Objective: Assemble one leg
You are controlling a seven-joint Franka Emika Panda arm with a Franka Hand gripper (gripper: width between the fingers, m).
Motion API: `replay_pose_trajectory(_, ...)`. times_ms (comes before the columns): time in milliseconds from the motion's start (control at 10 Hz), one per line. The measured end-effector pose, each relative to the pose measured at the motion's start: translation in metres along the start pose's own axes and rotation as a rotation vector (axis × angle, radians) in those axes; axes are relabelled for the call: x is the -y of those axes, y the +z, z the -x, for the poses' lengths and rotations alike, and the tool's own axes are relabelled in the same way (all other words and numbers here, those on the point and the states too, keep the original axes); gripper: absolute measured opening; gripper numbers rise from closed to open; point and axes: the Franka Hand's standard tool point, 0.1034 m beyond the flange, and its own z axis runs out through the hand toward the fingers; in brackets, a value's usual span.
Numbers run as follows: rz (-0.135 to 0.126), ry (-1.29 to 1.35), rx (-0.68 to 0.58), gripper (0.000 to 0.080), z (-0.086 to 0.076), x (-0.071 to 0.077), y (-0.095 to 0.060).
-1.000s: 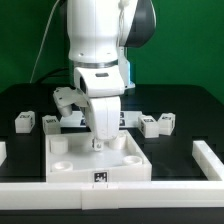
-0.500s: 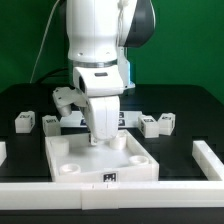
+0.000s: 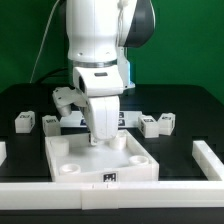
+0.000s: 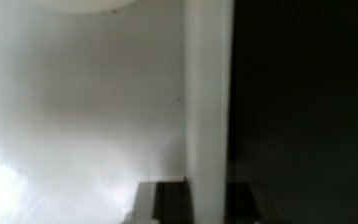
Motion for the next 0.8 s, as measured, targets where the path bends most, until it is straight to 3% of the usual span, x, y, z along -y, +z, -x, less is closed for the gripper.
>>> replay_pose_trajectory(400,0.034,0.119,-0.015,0.0061,-0.031,-0.016,0.000)
replay_pose_trajectory(800,0.056,0.194,-0.030,0.0061,-0.070,-0.045,-0.003)
